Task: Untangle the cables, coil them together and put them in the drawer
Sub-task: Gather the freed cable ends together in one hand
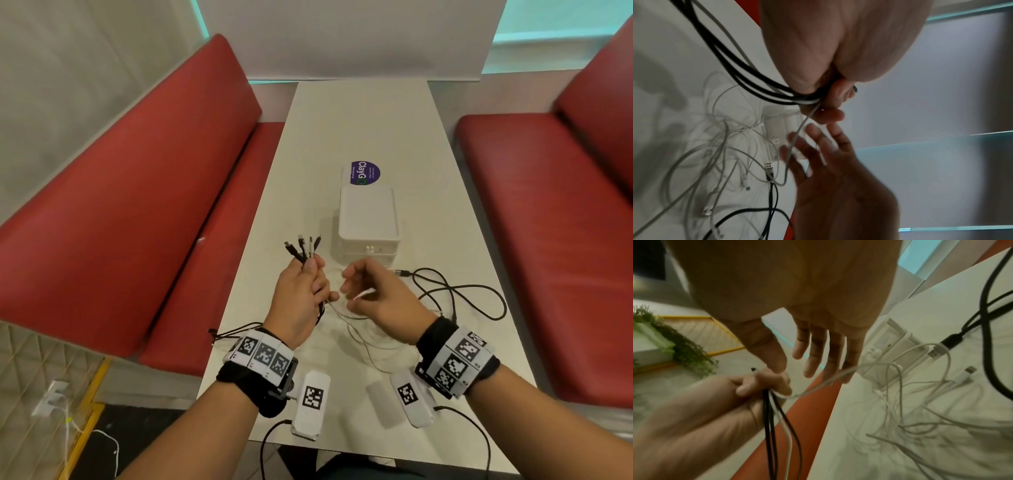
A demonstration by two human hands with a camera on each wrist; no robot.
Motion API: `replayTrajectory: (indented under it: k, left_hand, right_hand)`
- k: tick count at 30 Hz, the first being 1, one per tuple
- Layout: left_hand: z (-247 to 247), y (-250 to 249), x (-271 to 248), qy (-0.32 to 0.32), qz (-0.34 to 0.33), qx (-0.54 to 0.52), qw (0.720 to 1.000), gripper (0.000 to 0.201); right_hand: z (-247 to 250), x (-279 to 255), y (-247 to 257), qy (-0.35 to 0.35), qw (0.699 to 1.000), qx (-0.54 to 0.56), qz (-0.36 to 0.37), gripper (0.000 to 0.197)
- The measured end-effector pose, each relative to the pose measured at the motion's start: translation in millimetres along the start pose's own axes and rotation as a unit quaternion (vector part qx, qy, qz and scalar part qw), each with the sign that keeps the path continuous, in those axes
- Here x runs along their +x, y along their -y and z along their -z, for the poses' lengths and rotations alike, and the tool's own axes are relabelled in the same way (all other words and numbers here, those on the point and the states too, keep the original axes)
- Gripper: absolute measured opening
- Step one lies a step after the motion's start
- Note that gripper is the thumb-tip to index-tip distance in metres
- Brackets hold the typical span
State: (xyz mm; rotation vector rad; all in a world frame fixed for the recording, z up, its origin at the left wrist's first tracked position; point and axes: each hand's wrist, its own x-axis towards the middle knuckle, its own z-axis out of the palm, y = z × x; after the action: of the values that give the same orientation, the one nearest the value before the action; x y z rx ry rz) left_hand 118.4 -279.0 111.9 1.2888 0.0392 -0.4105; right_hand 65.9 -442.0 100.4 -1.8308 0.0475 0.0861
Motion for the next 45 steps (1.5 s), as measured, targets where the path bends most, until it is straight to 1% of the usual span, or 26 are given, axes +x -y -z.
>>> replayTrajectory:
  k: [4, 6, 7, 8, 10, 11, 12, 13, 15, 18, 20, 22, 24, 26, 28, 29, 30, 32, 34, 36, 37, 39, 40, 41, 43, 45]
  left_hand:
    - [12, -20, 5, -0.008, -0.029, 0.020, 0.999, 0.026]
    - [25, -29, 9, -0.021, -0.057, 0.152, 0.987, 0.025]
    - [32, -32, 10, -0.011, -0.081, 0.272, 0.959, 0.023]
    - [36, -33, 9, 0.013, -0.097, 0.393, 0.914, 0.018]
    - [34, -29, 1, 0.072, -0.094, 0.534, 0.837, 0.015]
    - [30, -22, -4, 0.100, -0.085, 0.563, 0.816, 0.020]
    - [24, -15, -9, 0.119, -0.077, 0.568, 0.811, 0.022]
    - [19, -7, -13, 0.125, -0.073, 0.553, 0.821, 0.018]
    - [12, -1, -16, 0.084, -0.089, 0.468, 0.875, 0.017]
    - [24, -12, -9, -0.031, -0.134, 0.325, 0.936, 0.031]
    - [38, -22, -4, -0.065, -0.159, 0.268, 0.948, 0.043]
    - [56, -27, 1, -0.075, -0.161, 0.289, 0.941, 0.044]
    - [73, -22, 8, -0.075, -0.132, 0.415, 0.897, 0.041]
    - [83, -13, 11, -0.031, -0.083, 0.545, 0.834, 0.031]
    - [81, -6, 9, 0.001, -0.067, 0.632, 0.772, 0.018]
    - [77, -5, 7, 0.004, -0.079, 0.653, 0.753, 0.018]
    - [71, -5, 5, 0.000, -0.103, 0.655, 0.749, 0.022]
    - [57, -8, 1, 0.006, -0.164, 0.633, 0.757, 0.026]
    - [39, -9, -5, 0.047, -0.198, 0.627, 0.752, 0.030]
    - [21, -6, -12, 0.095, -0.182, 0.632, 0.747, 0.027]
    - [15, -2, -13, 0.108, -0.168, 0.622, 0.757, 0.026]
    - [9, 4, -15, 0.099, -0.140, 0.553, 0.816, 0.024]
    - [8, 5, -15, 0.076, -0.134, 0.505, 0.849, 0.024]
    - [9, 5, -15, 0.045, -0.138, 0.459, 0.876, 0.028]
    - [14, -1, -14, -0.015, -0.155, 0.379, 0.912, 0.036]
    - [23, -11, -11, -0.052, -0.172, 0.353, 0.918, 0.039]
  right_hand:
    - [-6, -8, -17, 0.078, 0.987, -0.142, -0.009, 0.004]
    - [0, -8, -23, 0.071, 0.976, -0.205, 0.016, 0.015]
    - [4, -7, -25, 0.061, 0.972, -0.227, 0.028, 0.016]
    - [9, -4, -25, 0.054, 0.967, -0.244, 0.041, 0.016]
    - [16, 3, -24, 0.035, 0.961, -0.263, 0.074, 0.017]
    - [16, 7, -21, 0.017, 0.958, -0.267, 0.099, 0.017]
    - [14, 9, -18, -0.003, 0.956, -0.265, 0.125, 0.015]
    - [11, 11, -14, -0.027, 0.957, -0.253, 0.140, 0.012]
    - [6, 11, -10, -0.075, 0.966, -0.217, 0.121, 0.006]
    - [8, 9, -15, -0.097, 0.976, -0.193, 0.013, 0.040]
    - [13, 4, -23, -0.060, 0.980, -0.183, -0.040, 0.051]
    - [21, 1, -34, -0.053, 0.984, -0.163, -0.045, 0.037]
    - [27, 1, -38, -0.079, 0.989, -0.127, -0.020, 0.019]
    - [28, 2, -35, -0.101, 0.988, -0.115, 0.017, 0.020]
    - [23, 4, -27, -0.108, 0.988, -0.104, 0.023, 0.022]
    - [21, 5, -24, -0.111, 0.988, -0.102, 0.013, 0.021]
    - [18, 6, -22, -0.114, 0.988, -0.107, 0.004, 0.019]
    - [14, 8, -16, -0.093, 0.986, -0.137, -0.015, 0.013]
    - [7, 8, -11, -0.048, 0.985, -0.166, -0.013, 0.012]
    - [0, 7, -5, -0.039, 0.982, -0.183, 0.009, 0.018]
    - [-2, 7, -2, -0.051, 0.981, -0.186, 0.025, 0.023]
    - [-5, 8, 3, -0.077, 0.981, -0.172, 0.039, 0.020]
    - [-6, 9, 6, -0.083, 0.982, -0.168, 0.031, 0.011]
    - [-4, 10, 5, -0.088, 0.980, -0.176, 0.016, 0.015]
    - [1, 11, -5, -0.078, 0.974, -0.206, -0.042, 0.052]
    - [5, 10, -16, -0.044, 0.967, -0.235, -0.093, 0.071]
